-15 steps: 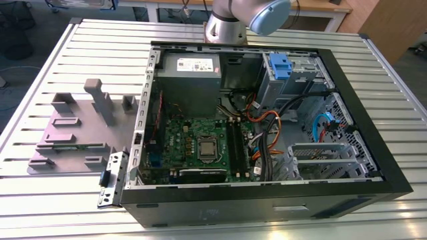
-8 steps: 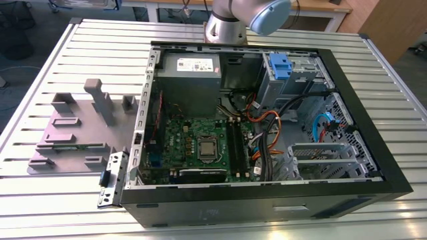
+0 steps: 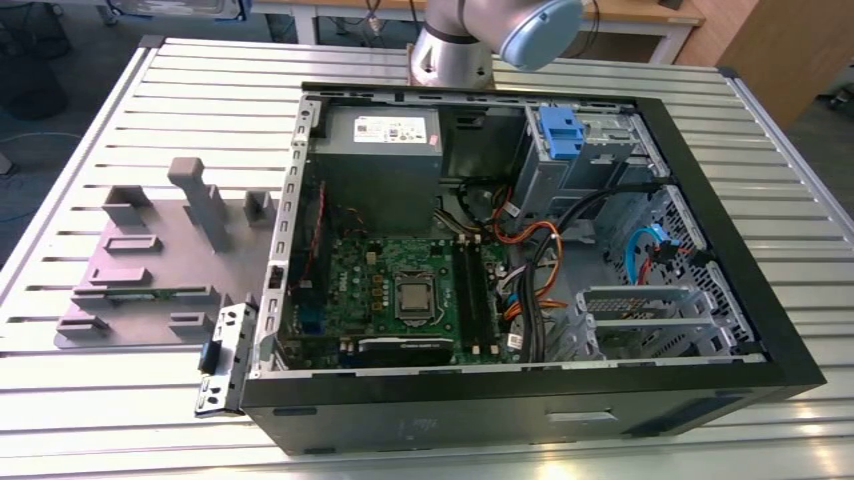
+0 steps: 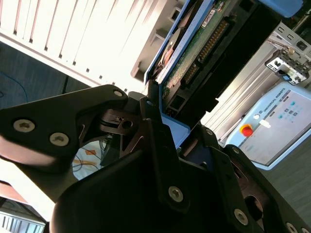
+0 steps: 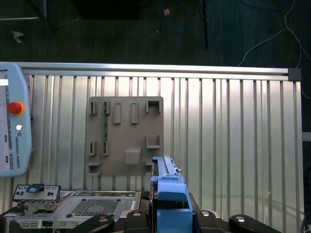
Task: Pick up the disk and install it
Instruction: 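Pick up the disk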
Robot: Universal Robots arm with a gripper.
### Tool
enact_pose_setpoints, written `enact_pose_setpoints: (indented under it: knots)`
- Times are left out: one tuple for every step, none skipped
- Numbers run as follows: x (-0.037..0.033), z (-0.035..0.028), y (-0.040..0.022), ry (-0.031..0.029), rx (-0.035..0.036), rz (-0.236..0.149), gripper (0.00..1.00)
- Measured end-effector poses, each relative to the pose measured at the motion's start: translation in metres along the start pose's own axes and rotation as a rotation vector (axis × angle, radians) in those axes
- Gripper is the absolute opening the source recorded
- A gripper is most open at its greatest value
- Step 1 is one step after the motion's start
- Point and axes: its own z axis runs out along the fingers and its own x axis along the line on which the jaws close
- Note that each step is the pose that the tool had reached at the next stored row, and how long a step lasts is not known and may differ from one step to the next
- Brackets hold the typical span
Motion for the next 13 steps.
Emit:
enact_pose_setpoints:
  knots:
    - [0.0000, -0.0001, -0.0009, 0.0000, -0.0001, 0.000, 0.37]
    - [0.0000, -0.0001, -0.0018, 0.0000, -0.0002, 0.000, 0.37]
    - [0.0000, -0.0002, -0.0027, 0.0000, -0.0003, 0.000, 0.37]
    - [0.0000, -0.0002, -0.0036, 0.0000, -0.0003, 0.000, 0.37]
    - [0.0000, -0.0002, -0.0044, 0.0000, -0.0004, 0.000, 0.37]
    - [0.0000, -0.0003, -0.0052, 0.0000, -0.0005, 0.000, 0.37]
    - [0.0000, -0.0003, -0.0060, 0.0000, -0.0005, 0.000, 0.37]
    - [0.0000, -0.0004, -0.0069, 0.0000, -0.0006, 0.000, 0.37]
    - [0.0000, -0.0004, -0.0078, 0.0000, -0.0007, 0.000, 0.37]
    - [0.0000, -0.0004, -0.0086, 0.0000, -0.0008, 0.000, 0.37]
    - [0.0000, -0.0005, -0.0095, 0.0000, -0.0009, 0.000, 0.37]
    - [0.0000, -0.0005, -0.0103, 0.0000, -0.0010, 0.000, 0.37]
    - [0.0000, -0.0006, -0.0112, 0.0000, -0.0010, 0.000, 0.37]
